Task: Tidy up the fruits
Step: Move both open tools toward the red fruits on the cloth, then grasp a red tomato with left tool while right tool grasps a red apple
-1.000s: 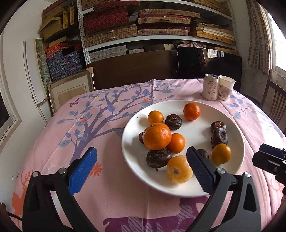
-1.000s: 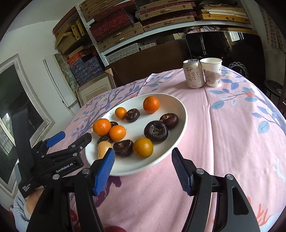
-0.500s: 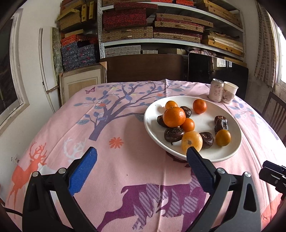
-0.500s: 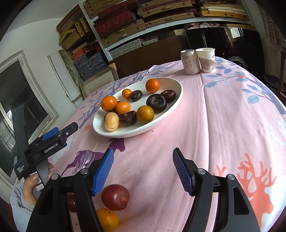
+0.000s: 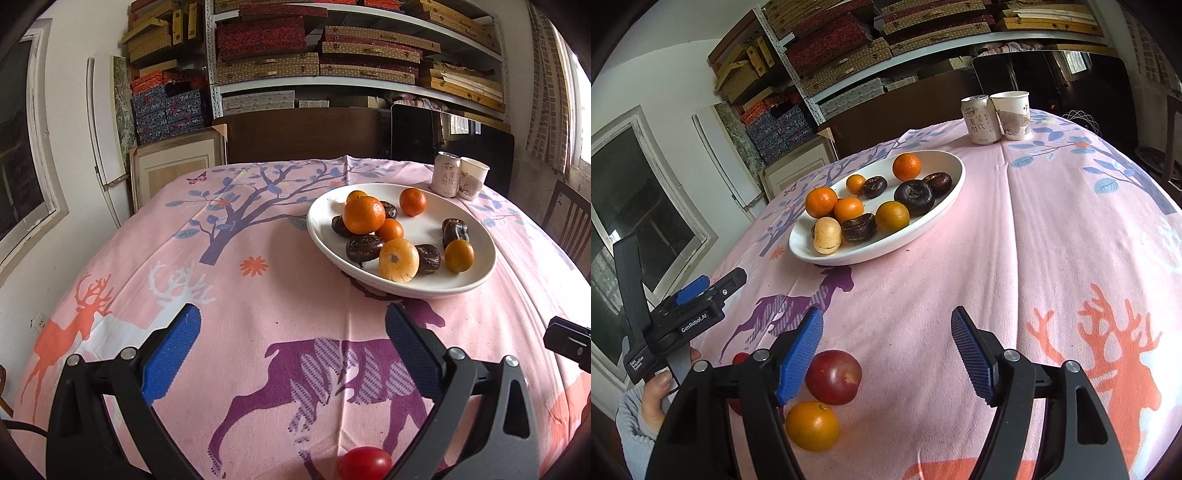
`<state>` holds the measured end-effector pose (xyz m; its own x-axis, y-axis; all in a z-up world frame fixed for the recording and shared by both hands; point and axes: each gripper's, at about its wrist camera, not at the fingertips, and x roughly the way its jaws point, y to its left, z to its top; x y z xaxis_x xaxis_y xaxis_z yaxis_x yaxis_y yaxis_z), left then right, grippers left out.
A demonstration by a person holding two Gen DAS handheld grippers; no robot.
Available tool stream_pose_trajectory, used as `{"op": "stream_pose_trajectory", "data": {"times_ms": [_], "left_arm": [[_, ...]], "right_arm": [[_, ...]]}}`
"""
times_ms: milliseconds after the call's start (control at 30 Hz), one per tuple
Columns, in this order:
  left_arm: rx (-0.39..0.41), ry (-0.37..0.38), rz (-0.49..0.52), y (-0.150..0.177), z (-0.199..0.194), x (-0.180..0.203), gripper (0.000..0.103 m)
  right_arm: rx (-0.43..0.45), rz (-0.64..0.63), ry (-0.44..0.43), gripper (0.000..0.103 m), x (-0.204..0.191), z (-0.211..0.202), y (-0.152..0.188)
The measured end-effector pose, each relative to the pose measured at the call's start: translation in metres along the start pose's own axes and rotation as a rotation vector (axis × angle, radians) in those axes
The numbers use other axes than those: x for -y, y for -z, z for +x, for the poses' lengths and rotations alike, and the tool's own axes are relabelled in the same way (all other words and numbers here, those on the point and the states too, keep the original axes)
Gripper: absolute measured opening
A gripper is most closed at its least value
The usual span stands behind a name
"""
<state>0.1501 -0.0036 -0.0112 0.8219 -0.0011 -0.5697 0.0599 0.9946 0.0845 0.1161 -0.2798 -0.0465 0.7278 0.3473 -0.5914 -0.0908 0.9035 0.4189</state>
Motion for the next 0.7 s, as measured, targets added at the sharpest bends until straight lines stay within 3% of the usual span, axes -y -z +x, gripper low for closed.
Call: {"op": "stream_pose_trajectory", "data": {"times_ms": [700], "left_arm": [[-0.032, 0.014, -0.006, 0.006, 0.001, -0.002, 0.098]], "right_arm": [[-0.150, -0.001, -0.054, 0.074, -0.004, 0.020, 0.009]]}}
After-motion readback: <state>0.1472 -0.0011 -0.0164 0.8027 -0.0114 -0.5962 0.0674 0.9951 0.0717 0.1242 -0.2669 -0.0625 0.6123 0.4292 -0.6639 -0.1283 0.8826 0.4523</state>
